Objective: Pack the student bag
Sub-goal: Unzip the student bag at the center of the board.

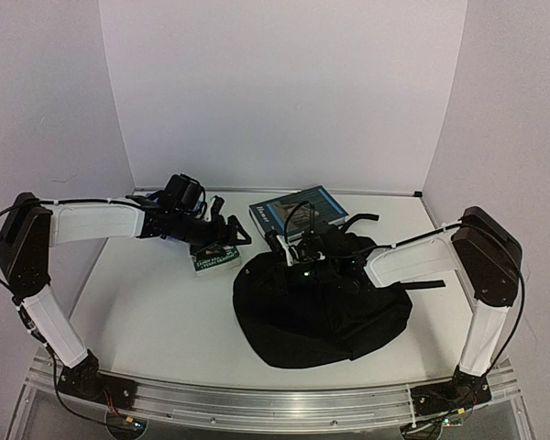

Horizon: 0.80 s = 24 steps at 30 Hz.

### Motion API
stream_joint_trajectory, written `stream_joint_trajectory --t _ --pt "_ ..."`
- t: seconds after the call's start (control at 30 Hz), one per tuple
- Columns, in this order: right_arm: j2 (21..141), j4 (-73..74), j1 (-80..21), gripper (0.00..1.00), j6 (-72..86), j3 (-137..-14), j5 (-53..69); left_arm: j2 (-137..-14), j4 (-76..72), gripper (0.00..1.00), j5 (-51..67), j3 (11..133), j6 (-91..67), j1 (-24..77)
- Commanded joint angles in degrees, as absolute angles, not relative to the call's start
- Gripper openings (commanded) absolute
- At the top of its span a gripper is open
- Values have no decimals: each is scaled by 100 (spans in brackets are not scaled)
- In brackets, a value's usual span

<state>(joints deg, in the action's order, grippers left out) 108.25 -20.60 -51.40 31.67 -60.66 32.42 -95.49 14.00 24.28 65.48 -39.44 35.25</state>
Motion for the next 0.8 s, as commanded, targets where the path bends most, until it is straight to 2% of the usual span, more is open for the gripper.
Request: stream_joint_trajectory --t 0.0,0.13,0.2,0.43,0.6,0.7,0.77 --pt "10542 -2285 -5133 0 3211 -6029 3283 -10057 1737 91 2672 7215 -3436 3674" --pt "10503 -2294 -5132 0 3215 -6038 3287 -10390 1908 87 2719 7465 -3381 3760" --pt "10487 -2302 -5131 0 3220 -6034 3283 -10474 1917 81 2788 7515 -3366 3801" --pt "10477 -2295 -5133 0 3221 -6027 3209 -10720 2032 51 2935 7630 -3336 3893" --pt "10420 -2293 -5133 0 3242 -6003 3140 -10729 2003 18 2963 7603 -3370 3920" --pt "10389 -2273 -5133 0 3287 -5980 3122 -10646 1866 5 2931 7515 -3440 3916" --pt "10378 -2183 -5133 0 3329 -5980 3099 -10593 1782 0 2875 7464 -3509 3920"
